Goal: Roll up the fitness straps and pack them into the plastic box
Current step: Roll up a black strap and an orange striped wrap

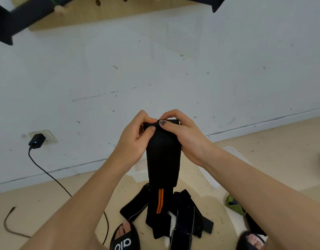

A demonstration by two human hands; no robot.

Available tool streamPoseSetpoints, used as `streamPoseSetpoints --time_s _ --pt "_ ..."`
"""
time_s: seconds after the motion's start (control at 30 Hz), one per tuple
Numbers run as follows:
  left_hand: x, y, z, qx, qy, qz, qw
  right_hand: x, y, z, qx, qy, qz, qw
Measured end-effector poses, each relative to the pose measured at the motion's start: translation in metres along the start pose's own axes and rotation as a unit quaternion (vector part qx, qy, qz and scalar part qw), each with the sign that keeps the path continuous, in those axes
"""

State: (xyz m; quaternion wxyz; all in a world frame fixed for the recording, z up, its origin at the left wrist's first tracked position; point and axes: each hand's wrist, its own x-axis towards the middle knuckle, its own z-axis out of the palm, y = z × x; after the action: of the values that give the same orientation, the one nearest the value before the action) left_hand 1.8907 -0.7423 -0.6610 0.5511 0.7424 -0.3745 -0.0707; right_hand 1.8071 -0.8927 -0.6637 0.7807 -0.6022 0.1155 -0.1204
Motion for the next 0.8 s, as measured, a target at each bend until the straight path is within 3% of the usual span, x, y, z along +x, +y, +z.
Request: streamPoseSetpoints --time_s 0.17,0.33,0.5,0.63,0.8 --pt "-0.001 0.003 0.005 -0.054 0.004 -0.041 0.998 -0.002 0.000 -0.003 -0.003 0.005 -0.022 1.000" --pt "0.002 0.003 0.002 -0.149 -0.042 -0.109 0.982 -0.001 0.000 -0.007 -0.046 0.005 -0.030 0.998" --pt "0.001 0.001 0.002 -0.092 -0.038 -0.111 0.989 -0.001 0.001 -0.009 -0.071 0.010 -0.048 0.996" --pt "0.001 0.004 -0.001 -0.030 -0.024 -0.066 0.997 0.000 -0.008 -0.012 -0.009 -0.023 0.032 0.999" --pt "0.001 0.003 -0.009 0.002 -0.016 -0.022 1.000 -0.001 -0.008 -0.012 -0.097 -0.043 0.012 0.994"
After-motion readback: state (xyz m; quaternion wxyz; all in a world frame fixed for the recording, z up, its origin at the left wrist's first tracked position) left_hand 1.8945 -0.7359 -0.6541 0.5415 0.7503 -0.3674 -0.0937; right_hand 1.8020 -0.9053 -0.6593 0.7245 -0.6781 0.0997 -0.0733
